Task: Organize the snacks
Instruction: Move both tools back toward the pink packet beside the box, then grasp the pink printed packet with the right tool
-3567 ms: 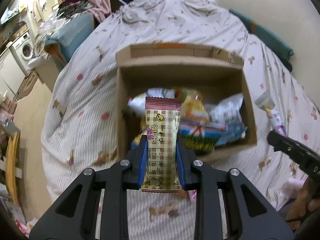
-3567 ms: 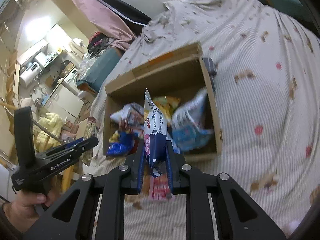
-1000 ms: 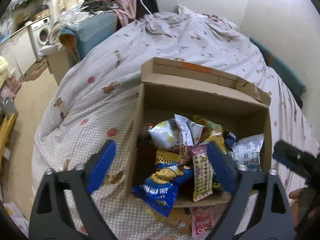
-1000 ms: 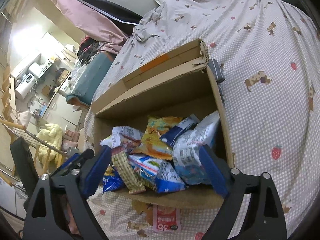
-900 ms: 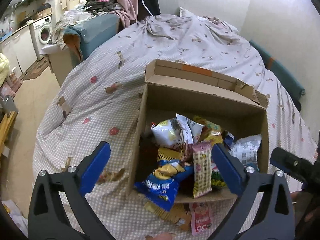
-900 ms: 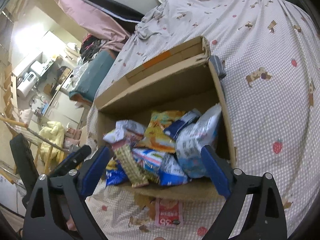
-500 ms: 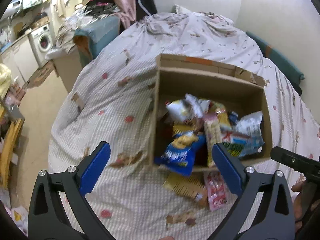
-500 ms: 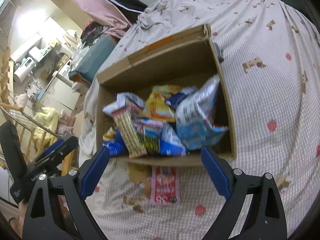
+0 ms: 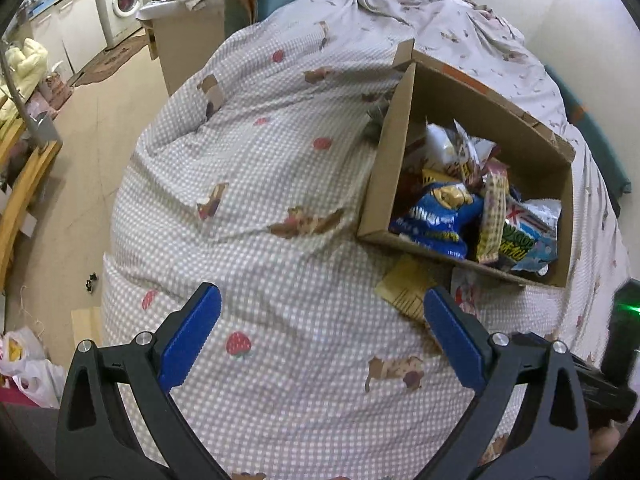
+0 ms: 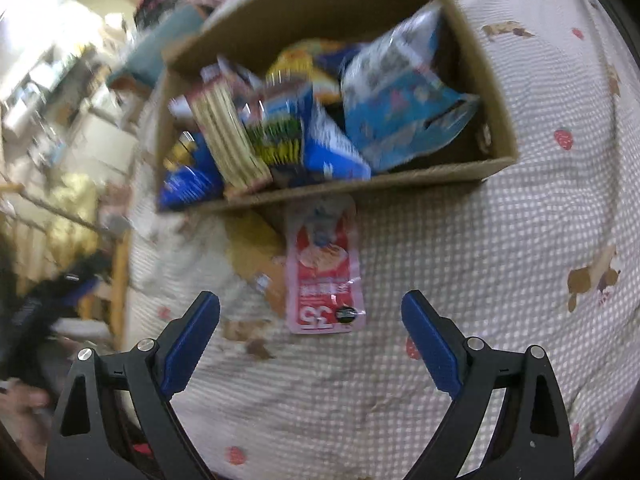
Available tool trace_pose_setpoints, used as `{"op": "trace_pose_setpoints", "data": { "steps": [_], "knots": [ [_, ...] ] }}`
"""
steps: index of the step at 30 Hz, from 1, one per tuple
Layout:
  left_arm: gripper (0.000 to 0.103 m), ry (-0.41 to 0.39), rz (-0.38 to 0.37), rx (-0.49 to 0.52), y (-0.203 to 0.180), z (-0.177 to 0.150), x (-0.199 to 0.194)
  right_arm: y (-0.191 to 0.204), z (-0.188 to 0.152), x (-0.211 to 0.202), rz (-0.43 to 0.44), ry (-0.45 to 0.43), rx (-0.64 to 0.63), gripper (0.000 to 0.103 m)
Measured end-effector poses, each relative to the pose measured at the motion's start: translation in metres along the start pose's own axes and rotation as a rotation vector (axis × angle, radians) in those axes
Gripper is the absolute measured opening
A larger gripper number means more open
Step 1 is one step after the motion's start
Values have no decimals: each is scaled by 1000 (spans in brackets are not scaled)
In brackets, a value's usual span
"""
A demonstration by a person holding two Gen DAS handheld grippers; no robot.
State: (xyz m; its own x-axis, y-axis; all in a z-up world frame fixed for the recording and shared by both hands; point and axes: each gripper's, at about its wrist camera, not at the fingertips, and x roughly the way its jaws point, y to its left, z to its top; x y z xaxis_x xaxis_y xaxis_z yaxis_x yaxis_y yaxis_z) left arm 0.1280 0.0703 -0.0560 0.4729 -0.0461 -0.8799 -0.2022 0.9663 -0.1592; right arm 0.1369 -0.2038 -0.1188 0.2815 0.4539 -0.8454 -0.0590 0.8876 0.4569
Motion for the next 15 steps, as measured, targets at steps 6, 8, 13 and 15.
{"op": "trace_pose_setpoints", "data": {
  "steps": [6, 8, 13, 15],
  "knots": [
    [100, 13, -1, 10, -3, -4, 3, 17, 15, 53, -106, 58, -95, 78],
    [100, 13, 2, 11, -4, -3, 4, 22, 19, 66, -111, 75, -117, 68],
    [100, 23, 3, -3, -2, -1, 10, 30, 20, 78, -81, 69, -169, 50],
    [100, 30, 1, -12, -1, 0, 12, 37, 18, 76, -61, 78, -204, 38]
  ]
}}
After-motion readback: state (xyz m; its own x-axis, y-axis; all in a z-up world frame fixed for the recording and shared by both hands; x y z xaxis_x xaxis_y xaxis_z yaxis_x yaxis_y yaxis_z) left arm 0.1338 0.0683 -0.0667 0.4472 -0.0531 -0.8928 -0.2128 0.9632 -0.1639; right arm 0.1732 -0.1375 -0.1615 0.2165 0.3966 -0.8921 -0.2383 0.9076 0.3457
